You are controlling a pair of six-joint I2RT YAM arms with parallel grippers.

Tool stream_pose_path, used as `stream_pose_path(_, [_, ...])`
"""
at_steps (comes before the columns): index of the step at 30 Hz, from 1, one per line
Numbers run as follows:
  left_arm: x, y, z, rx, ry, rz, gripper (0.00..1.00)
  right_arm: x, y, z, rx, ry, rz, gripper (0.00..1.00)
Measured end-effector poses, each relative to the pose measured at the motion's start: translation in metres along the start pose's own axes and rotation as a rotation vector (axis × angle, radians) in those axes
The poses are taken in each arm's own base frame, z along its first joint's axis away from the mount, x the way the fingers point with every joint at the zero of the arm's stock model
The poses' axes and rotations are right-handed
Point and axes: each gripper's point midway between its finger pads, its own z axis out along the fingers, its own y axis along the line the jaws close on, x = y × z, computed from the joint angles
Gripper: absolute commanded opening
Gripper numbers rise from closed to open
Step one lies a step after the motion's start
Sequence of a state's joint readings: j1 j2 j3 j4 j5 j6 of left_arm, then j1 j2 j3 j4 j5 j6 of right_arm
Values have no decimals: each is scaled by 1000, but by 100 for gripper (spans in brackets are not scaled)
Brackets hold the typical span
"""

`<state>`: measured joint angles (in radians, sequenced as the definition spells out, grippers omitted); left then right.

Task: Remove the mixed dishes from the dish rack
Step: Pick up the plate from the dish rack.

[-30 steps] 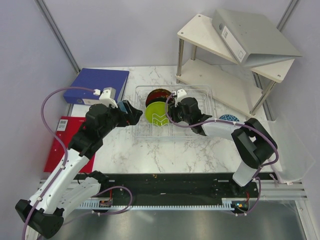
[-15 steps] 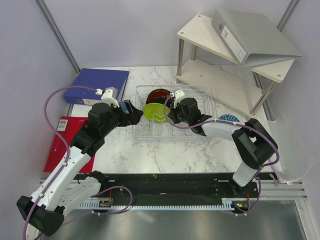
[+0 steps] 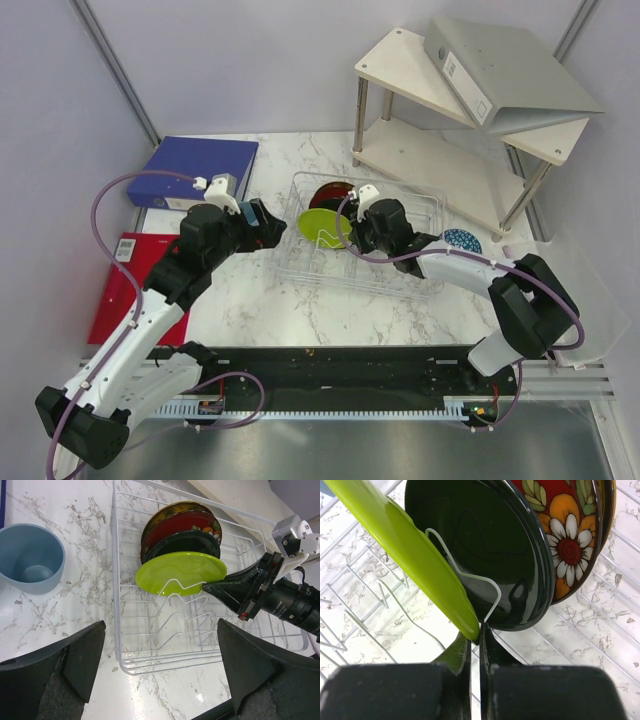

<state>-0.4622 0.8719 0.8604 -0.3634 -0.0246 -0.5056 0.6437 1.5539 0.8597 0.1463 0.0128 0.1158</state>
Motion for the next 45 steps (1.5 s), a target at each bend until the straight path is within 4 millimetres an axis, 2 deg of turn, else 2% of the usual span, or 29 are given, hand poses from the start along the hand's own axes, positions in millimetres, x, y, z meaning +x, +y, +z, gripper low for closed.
stream_pose_path(7, [9, 5, 5, -10, 18, 0, 98, 1, -2, -4, 11, 6, -1, 0])
stream_pose_path(14, [20, 11, 10, -28, 48, 0, 97, 8, -2, 1, 9, 26, 0, 0])
stream_pose_path(19, [39, 21, 27, -71, 127, 0, 97, 5, -2, 5, 7, 10, 3, 0])
stream_pose_path(22, [61, 32, 41, -121, 213, -15, 97, 4, -2, 7, 8, 4, 4, 10])
stream_pose_path(24, [68, 35, 44, -135, 238, -24, 97, 4, -2, 7, 7, 2, 5, 17])
stream_pose_path(28, [67, 34, 43, -135, 233, -37, 97, 4, 0, 8, 2, -1, 24, 29])
stream_pose_path(34, [67, 33, 43, -135, 231, -44, 95, -2, 1, 9, 0, -24, 47, 39])
stream_pose_path(38, [67, 33, 43, -137, 233, -52, 94, -3, 0, 9, 4, -26, 53, 37])
stream_pose_path(42, [68, 33, 43, -138, 235, -59, 93, -3, 0, 9, 5, -26, 56, 31])
stream_pose_path(45, [69, 32, 43, -136, 237, -60, 93, -3, 0, 9, 3, -27, 59, 34])
